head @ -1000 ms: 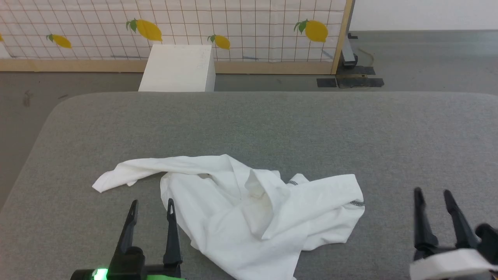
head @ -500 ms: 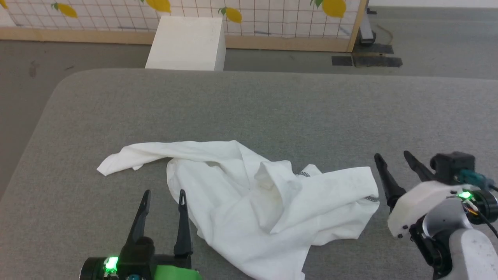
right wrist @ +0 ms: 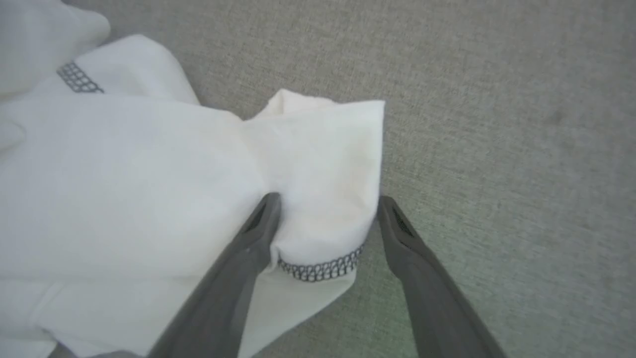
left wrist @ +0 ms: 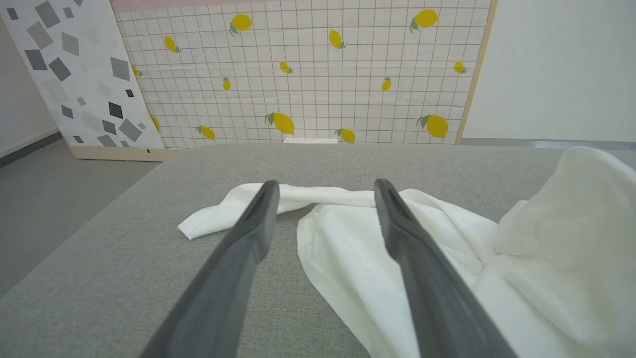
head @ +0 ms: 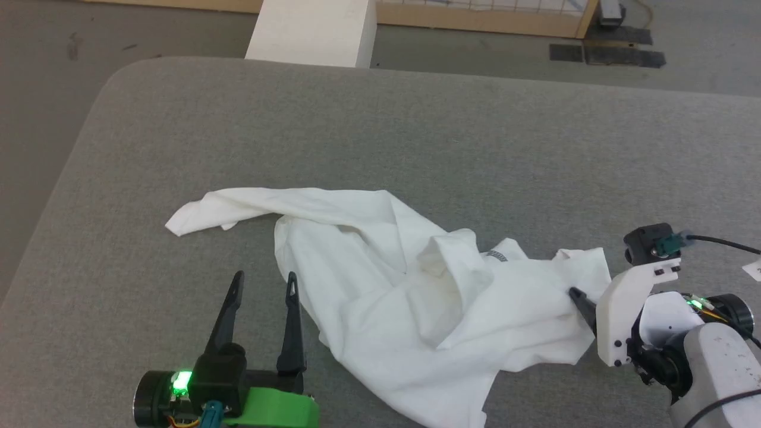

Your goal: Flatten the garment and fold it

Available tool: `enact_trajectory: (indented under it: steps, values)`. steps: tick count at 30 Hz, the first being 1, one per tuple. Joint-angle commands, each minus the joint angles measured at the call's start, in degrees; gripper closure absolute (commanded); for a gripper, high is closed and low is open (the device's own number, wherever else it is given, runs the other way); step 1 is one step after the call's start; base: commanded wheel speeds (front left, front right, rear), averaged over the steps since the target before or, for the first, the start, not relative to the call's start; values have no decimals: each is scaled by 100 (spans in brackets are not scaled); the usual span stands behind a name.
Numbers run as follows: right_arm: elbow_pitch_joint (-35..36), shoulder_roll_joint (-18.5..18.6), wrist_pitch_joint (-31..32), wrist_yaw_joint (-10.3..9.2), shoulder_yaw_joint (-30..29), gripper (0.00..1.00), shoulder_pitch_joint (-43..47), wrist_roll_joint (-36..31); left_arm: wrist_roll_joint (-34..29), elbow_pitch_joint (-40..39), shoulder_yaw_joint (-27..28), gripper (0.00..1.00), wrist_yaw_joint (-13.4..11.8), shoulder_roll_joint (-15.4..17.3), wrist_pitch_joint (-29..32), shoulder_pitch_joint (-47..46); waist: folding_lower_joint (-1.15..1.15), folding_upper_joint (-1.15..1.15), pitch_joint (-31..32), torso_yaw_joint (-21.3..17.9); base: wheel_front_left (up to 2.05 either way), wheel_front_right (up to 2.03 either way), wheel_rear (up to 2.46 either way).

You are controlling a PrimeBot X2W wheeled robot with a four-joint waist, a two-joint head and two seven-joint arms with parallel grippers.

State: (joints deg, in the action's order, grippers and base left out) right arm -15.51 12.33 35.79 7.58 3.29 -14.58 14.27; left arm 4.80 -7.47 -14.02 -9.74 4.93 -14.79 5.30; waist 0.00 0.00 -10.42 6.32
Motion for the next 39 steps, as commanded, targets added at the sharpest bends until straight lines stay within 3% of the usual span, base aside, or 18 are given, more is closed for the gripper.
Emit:
enact_trajectory:
  steps: [1, 7, 8, 9, 11, 21, 33, 39]
  values:
    - [-92, 59, 106, -9, 114, 0, -114, 108, -61, 31, 0, 0, 47, -45, -20, -129, 0, 0, -115, 121, 0, 0, 0]
    - [-277, 295, 342, -9, 592, 0, -178, 337, -70, 92, 2, 0, 100, -112, -20, -191, 0, 0, -157, 217, 0, 0, 0]
    - [-298, 308, 346, -9, 594, 19, -179, 358, -73, 102, 2, 0, 106, -119, -20, -189, 0, 0, -151, 224, 0, 0, 0]
    - [-315, 301, 295, -9, 542, 53, -188, 350, -73, 120, 5, 0, 114, -126, -20, -182, 0, 0, -129, 230, 0, 0, 0]
    - [-300, 264, 179, -9, 516, 100, -208, 322, -72, 144, 28, 0, 125, -136, -20, -159, 0, 0, -83, 218, 0, 0, 0]
    - [264, 177, -383, -9, 327, 100, -479, 495, -81, 223, 218, 0, 263, -151, -20, 83, 0, 0, 453, -133, 0, 0, 0]
    - [766, 463, -623, -9, -1501, 100, -107, -77, -164, 199, 390, 0, 433, -120, -20, 327, 0, 0, 723, -448, 0, 0, 0]
    - [758, 354, -686, -9, -2220, 100, 476, -387, -186, 201, 440, 0, 474, -124, -20, 353, 0, 0, 673, -482, 0, 0, 0]
